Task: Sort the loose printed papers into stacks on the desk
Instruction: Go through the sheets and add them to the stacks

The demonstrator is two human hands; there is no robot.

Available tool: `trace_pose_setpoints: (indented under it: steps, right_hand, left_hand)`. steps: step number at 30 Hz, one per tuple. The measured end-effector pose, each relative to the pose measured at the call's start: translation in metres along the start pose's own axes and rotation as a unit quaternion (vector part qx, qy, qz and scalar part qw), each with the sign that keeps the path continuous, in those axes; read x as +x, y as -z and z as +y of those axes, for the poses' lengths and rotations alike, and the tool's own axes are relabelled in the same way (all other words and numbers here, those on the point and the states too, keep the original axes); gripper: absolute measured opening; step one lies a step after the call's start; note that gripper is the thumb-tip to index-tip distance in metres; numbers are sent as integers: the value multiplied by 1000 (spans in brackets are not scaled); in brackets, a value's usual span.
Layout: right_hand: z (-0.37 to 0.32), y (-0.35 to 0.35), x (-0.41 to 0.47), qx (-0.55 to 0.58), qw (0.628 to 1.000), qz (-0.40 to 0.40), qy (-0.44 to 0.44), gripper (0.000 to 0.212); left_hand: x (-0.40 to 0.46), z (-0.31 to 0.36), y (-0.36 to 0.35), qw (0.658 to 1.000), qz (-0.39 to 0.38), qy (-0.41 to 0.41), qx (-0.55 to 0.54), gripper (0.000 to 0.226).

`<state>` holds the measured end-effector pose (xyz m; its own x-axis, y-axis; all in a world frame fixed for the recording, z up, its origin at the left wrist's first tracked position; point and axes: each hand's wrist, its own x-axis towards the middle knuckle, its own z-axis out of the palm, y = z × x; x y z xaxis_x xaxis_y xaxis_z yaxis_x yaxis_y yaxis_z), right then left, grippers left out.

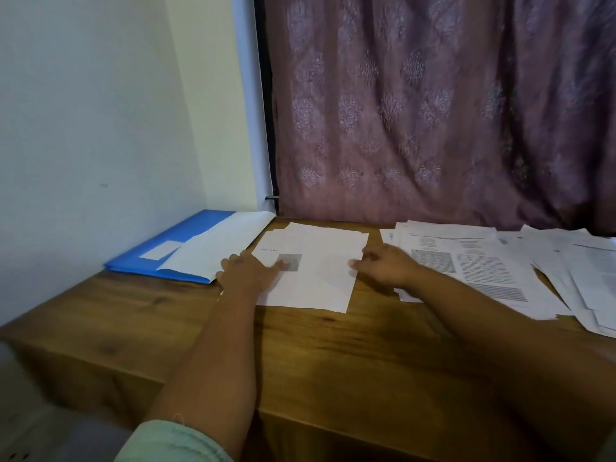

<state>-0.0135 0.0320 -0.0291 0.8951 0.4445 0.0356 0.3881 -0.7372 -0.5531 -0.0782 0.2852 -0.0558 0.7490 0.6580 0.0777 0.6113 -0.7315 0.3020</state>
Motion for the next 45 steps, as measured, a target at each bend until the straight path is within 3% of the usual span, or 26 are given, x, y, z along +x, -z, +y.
trace_pose_setpoints:
  steps: [2, 5, 9, 13, 20, 22, 26, 30, 36, 42, 45]
  right_hand:
    - [-20, -21, 13, 87, 993, -10, -74, 77]
    - [-36, -36, 21, 154, 980, 14, -123, 81]
    - [-34, -29, 20, 83, 989, 30, -119, 70]
    - [-19, -26, 14, -53, 993, 37, -101, 80]
    - [-23, -27, 17, -1, 997, -17, -69, 74]
    - [-19, -25, 18, 7, 998, -14, -67, 74]
    - [-14, -21, 12, -96, 994, -5, -58, 74]
    - [-14, -17, 11, -71, 996, -21, -40, 77]
    - [-15, -17, 10, -51, 998, 14, -31, 78]
    - [-9, -20, 14, -47, 999, 9, -25, 84]
    - [-6, -23, 18, -93, 995, 9, -22, 80]
  left_hand:
    - [-2, 1, -2, 999, -21, 3, 36, 116]
    - [-2, 0, 1, 998, -48, 4, 33, 122]
    - [-2, -5, 2, 997, -46, -21, -55, 99]
    - [-8, 0, 8, 997, -34, -22, -66, 80]
    - [-34, 20, 22, 989, -18, -49, -135, 64]
    - [-39, 20, 24, 989, -33, -55, -134, 68]
    - [-42, 21, 24, 990, -54, -52, -116, 77]
    - [-40, 23, 17, 993, -45, -53, -90, 72]
    - [-25, 24, 12, 995, -36, -38, -85, 86]
    - [-18, 24, 8, 985, -67, -70, -139, 60]
    - [-20, 23, 3, 956, -52, -42, -285, 45]
